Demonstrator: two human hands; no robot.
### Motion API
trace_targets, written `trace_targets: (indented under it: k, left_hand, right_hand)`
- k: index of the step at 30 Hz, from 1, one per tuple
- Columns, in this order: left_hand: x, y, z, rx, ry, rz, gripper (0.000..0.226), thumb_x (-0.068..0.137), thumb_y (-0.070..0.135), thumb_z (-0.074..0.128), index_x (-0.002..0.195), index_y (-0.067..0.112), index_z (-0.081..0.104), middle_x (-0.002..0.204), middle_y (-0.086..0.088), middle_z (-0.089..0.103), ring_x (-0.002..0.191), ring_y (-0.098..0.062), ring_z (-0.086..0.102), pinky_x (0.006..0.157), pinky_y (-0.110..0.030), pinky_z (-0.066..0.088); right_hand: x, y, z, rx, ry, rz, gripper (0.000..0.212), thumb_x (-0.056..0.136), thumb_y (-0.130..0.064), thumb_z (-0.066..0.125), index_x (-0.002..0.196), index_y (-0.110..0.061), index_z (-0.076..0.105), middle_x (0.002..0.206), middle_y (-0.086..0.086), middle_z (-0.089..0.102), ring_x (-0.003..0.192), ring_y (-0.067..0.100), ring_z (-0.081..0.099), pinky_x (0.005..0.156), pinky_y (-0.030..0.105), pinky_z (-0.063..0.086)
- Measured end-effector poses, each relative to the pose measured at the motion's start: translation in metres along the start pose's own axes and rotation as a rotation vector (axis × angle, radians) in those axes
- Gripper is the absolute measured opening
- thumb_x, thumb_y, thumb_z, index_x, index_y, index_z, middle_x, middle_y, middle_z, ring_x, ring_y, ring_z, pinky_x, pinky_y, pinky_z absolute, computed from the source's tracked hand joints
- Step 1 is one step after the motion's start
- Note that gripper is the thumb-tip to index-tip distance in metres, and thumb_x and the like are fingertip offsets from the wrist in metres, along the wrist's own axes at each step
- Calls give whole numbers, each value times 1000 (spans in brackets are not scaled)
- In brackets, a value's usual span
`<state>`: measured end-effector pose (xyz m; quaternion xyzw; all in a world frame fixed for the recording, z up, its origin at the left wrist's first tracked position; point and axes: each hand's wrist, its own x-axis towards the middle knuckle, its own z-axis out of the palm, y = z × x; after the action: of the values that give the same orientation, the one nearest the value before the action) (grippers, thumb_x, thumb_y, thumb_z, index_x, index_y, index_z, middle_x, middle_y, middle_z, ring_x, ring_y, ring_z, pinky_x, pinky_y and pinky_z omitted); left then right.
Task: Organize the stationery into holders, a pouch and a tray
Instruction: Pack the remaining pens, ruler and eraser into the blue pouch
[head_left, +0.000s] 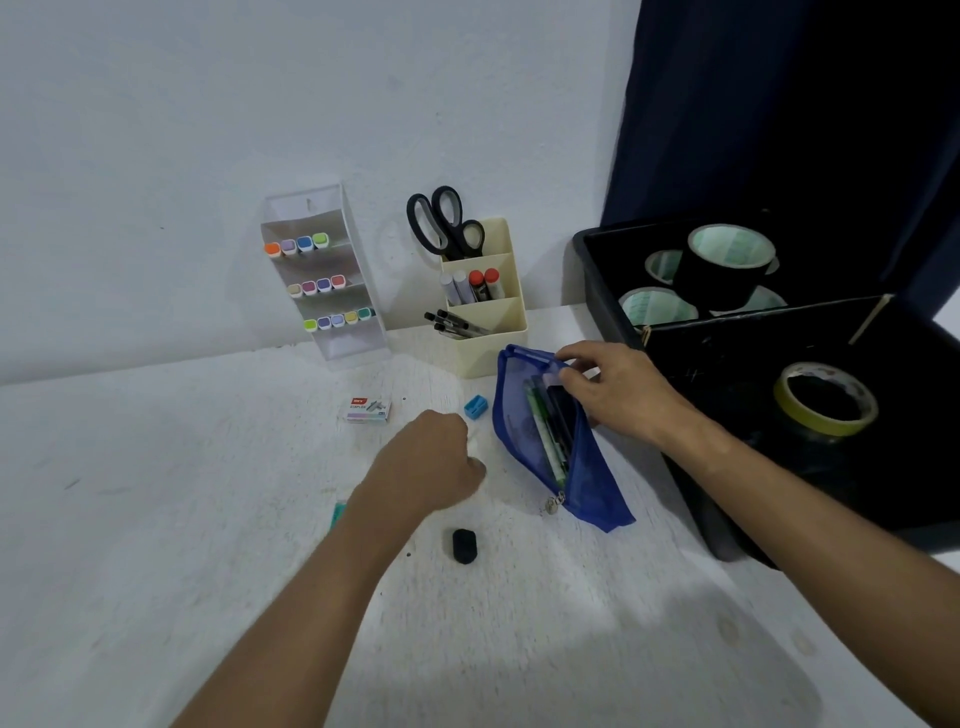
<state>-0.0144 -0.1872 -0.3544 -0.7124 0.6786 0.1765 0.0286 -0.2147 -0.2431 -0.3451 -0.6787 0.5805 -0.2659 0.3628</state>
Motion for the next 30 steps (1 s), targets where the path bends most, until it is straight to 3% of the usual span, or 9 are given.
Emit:
trace_targets:
  k: [4, 8, 10, 14, 17, 19, 23, 30]
  left_hand:
    - [10, -7, -10, -153, 149, -43, 20, 89, 25, 59, 99, 11, 68, 90, -5, 67, 74, -15, 60, 75, -28, 54]
    - [5, 2, -28, -632, 298, -64, 19, 88, 23, 59, 99, 14, 71, 85, -6, 71, 68, -22, 70, 68, -37, 61]
    - [7, 13, -33, -793, 282, -89, 15, 87, 22, 58, 94, 15, 69, 81, -3, 69, 61, -22, 70, 58, -37, 61]
    - [16, 43, -32, -859, 132, -91, 14, 88, 15, 58, 85, 7, 69, 70, -8, 67, 51, -19, 64, 44, -25, 53]
    - [24, 65, -21, -884, 56, -60, 18, 92, 17, 57, 84, 5, 68, 70, -11, 68, 58, -25, 67, 54, -32, 59]
    - [27, 76, -12, -833, -9, -10, 23, 95, 18, 50, 91, 2, 66, 77, -16, 69, 66, -30, 70, 64, -39, 61]
    - [34, 82, 4, -415, 40, 51, 20, 97, 15, 46, 105, 5, 62, 90, -13, 63, 80, -26, 63, 73, -32, 52]
    - [46, 66, 13, -178, 157, 61, 14, 88, 25, 60, 99, 16, 61, 87, -4, 63, 71, -19, 54, 66, -31, 48]
  right_hand:
    - [-1, -1, 0, 13, 17, 3, 29, 96, -24, 51, 122, -20, 61, 109, 1, 61, 92, 19, 63, 72, 38, 61]
    - [-1, -2, 0, 1, 35, -1, 28, 96, -22, 49, 121, -19, 61, 105, 0, 60, 91, 18, 62, 69, 32, 59]
    - [0, -1, 0, -8, 40, -4, 29, 97, -22, 48, 122, -18, 61, 104, 0, 61, 91, 18, 61, 70, 31, 57]
    - [1, 0, 0, -7, 52, -9, 29, 96, -21, 47, 121, -18, 61, 107, 3, 64, 91, 19, 63, 72, 32, 57]
    - [2, 1, 0, -30, 62, -22, 28, 96, -22, 48, 121, -18, 61, 107, 3, 64, 90, 18, 62, 67, 26, 51]
    - [2, 2, 1, -40, 69, -33, 28, 97, -21, 47, 121, -18, 61, 107, 4, 64, 90, 18, 61, 67, 25, 49]
    - [2, 2, 1, -51, 67, -44, 29, 97, -19, 47, 122, -17, 61, 105, 2, 62, 92, 16, 59, 66, 23, 48]
    - [3, 5, 3, -55, 38, -53, 28, 94, -26, 55, 121, -21, 62, 110, 1, 63, 93, 17, 62, 73, 33, 58]
